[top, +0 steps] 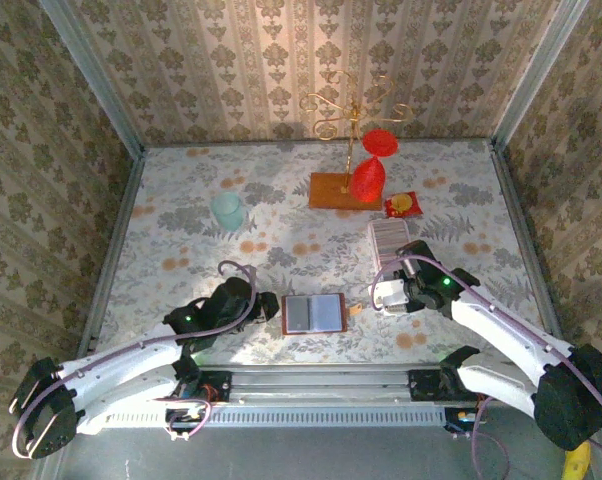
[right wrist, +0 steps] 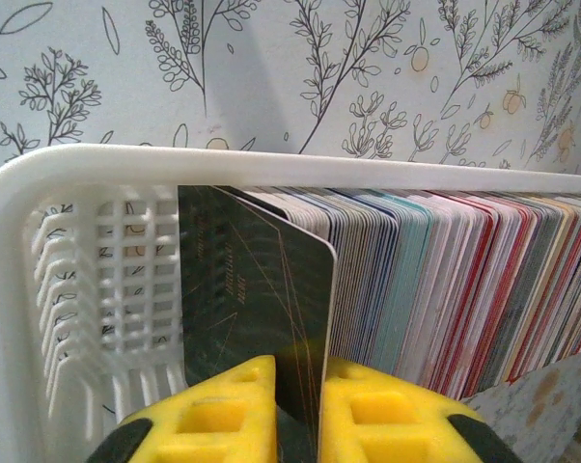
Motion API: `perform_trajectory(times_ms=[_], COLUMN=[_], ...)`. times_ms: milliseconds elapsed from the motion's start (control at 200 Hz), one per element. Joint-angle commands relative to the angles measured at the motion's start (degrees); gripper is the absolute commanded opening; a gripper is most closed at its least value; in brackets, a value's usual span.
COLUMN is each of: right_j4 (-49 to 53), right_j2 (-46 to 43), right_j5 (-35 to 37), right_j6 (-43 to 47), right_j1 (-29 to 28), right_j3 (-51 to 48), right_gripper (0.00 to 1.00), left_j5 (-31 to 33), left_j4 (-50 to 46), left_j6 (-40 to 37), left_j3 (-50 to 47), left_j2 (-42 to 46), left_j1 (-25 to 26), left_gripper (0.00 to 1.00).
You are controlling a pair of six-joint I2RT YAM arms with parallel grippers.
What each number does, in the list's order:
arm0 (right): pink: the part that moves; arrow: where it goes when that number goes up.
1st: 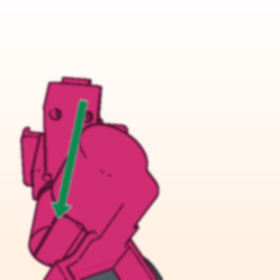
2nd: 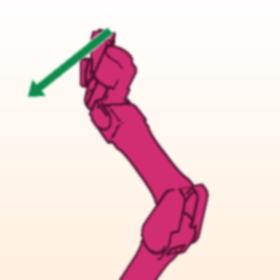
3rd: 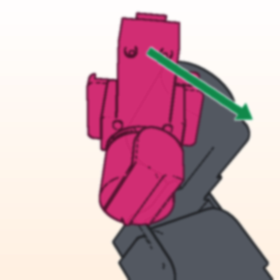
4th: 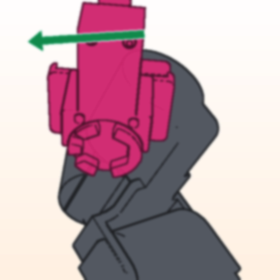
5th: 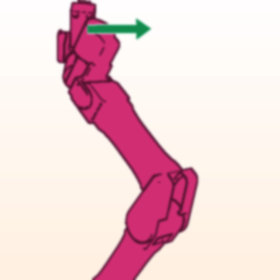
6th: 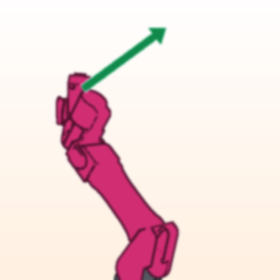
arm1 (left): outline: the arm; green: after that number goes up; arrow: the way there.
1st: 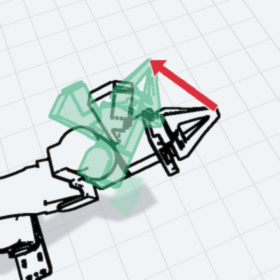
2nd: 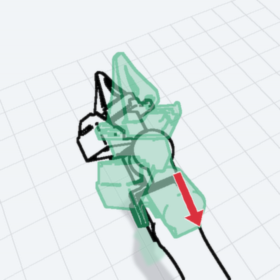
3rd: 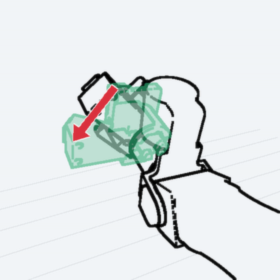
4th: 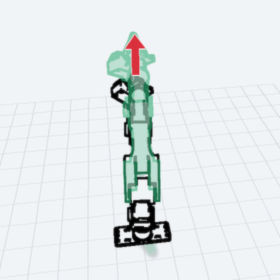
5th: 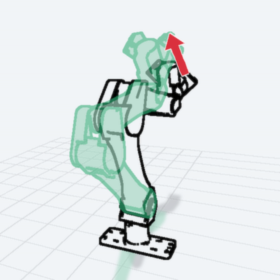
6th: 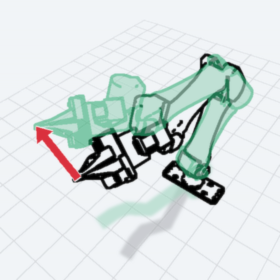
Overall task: Put the credit cards into the card holder
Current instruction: Pick up the credit card from the storage box.
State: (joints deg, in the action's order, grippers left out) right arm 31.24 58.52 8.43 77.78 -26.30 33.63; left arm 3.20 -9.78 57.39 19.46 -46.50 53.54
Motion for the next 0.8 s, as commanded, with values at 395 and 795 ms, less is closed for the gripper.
perform_trajectory(times_ms=[395,795], right_j4=[9.6,21.6], right_j2=[-8.9,-11.6], right_j5=[-0.6,-20.9], right_j6=[-0.4,-64.5], right_j1=[-0.2,-1.4], right_j3=[2.9,20.1], right_gripper=[0.01,0.00], left_j5=[-0.7,-2.5], left_j4=[1.3,-2.4], left_j6=[1.1,-0.3], left_j3=[-0.3,3.0], left_j2=[0.2,-3.0], left_j1=[-0.2,-0.1], left_gripper=[0.34,0.68])
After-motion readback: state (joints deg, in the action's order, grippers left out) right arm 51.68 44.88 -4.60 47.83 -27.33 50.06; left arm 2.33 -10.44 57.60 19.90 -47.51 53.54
